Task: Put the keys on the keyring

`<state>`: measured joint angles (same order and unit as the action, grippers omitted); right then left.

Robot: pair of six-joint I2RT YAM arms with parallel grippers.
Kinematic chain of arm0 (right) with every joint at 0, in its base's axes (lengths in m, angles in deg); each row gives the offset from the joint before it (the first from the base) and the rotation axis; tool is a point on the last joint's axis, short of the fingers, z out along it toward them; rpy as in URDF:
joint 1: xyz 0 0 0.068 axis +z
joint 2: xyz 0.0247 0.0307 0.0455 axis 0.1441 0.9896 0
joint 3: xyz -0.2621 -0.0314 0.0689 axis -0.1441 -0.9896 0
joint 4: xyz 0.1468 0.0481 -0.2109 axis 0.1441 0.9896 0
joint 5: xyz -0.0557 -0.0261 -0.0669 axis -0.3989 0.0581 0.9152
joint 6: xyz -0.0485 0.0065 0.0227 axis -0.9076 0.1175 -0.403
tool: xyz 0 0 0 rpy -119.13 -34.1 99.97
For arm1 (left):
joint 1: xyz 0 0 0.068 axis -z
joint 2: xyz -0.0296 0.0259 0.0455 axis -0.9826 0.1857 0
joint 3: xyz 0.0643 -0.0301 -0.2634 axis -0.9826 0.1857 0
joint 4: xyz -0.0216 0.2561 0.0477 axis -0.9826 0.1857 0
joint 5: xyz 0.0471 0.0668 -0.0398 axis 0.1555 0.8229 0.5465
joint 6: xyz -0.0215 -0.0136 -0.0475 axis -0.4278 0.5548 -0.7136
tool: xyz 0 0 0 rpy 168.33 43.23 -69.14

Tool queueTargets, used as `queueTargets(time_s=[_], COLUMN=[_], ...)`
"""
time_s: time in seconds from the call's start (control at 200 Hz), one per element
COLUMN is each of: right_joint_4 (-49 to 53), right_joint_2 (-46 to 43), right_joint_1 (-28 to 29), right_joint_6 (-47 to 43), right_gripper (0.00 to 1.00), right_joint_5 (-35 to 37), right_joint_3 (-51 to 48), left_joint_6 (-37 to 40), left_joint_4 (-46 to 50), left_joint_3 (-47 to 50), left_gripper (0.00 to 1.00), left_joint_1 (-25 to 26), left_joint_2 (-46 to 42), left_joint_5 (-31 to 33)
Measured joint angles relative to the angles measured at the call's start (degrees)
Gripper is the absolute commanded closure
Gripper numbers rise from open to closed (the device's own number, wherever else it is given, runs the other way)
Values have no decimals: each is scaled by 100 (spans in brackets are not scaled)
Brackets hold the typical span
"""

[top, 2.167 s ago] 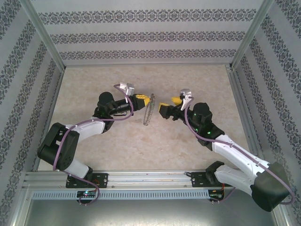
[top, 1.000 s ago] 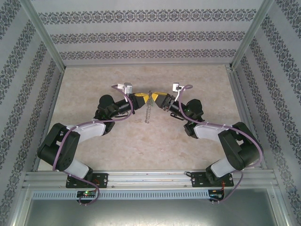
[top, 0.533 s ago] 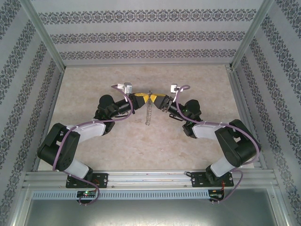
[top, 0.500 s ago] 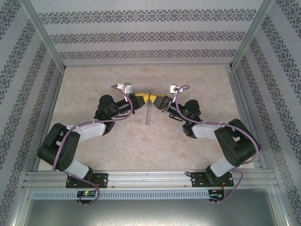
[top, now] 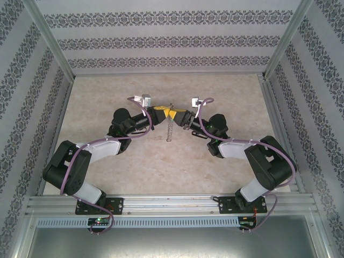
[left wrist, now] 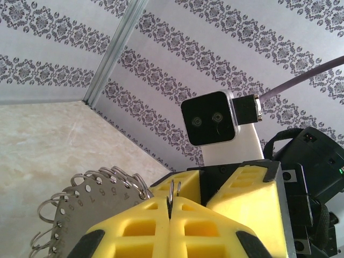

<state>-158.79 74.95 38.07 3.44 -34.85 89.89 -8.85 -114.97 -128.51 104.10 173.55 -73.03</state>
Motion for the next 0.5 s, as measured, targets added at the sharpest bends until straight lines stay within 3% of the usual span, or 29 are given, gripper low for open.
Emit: queueTargets(time_s=[0.5], right_joint_4=[264], right_joint_2=[-122], right_joint_1=[-4], right_joint_6=[-146], right_gripper=[66], right_joint_5=[0], right_joint_3=[66], left_joint_6=[-2], left_joint_4=[0], left_joint_3=[0], left_gripper=[100], left_joint_1=[0], left_joint_2=[0], left_joint_5=[-4])
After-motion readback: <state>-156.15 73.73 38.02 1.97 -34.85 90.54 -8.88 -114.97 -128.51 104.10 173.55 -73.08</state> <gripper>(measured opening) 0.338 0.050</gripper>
